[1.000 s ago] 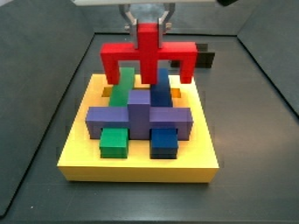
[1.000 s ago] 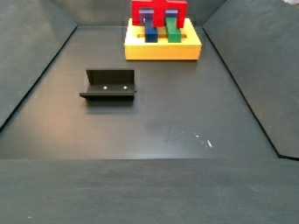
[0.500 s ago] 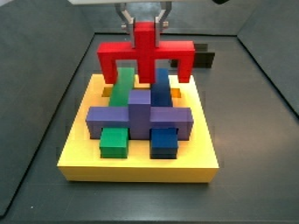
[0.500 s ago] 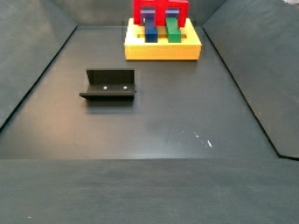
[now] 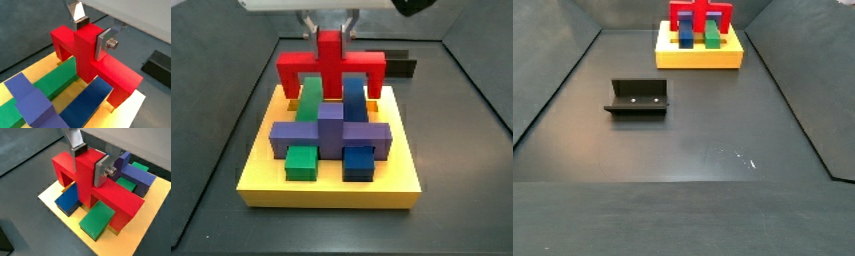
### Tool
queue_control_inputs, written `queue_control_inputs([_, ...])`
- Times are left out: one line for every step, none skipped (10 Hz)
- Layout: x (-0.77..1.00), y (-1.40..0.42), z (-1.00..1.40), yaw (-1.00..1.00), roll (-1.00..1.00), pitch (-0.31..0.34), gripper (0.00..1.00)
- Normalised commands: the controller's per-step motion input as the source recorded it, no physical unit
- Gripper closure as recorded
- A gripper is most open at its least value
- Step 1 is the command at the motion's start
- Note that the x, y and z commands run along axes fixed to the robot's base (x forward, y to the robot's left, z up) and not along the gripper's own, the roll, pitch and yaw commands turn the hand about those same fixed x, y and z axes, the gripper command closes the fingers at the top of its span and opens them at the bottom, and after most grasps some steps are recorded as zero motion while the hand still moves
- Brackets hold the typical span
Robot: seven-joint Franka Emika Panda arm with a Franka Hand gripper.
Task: Pick up the red object. Move up. Place the red object on the fixture. Regrasp the red object. Move to above the board. Insert the red object.
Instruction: Insert the red object.
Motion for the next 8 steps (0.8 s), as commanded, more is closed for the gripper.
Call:
queue_control_inputs([0.00, 0.00, -0.32, 0.00, 0.10, -0.061, 1.00])
queue_control_inputs([0.00, 0.00, -0.31, 0.01, 0.07, -0.073, 1.00])
queue_control_inputs([0.04, 0.00, -0.25, 0.06, 0.03, -0.040, 1.00])
queue_control_inputs([0.13, 0.00, 0.00, 0.10, 0.00, 0.000, 1.00])
queue_control_inputs([0.03, -0.02, 0.00, 0.13, 0.00, 0.000, 1.00])
queue_control_inputs([0.04, 0.00, -0.05, 0.11, 0.00, 0.000, 1.00])
queue_control_inputs([0.01, 0.00, -0.16, 0.10, 0.00, -0.040, 1.00])
queue_control_inputs([0.04, 0.00, -0.27, 0.03, -0.02, -0.109, 1.00])
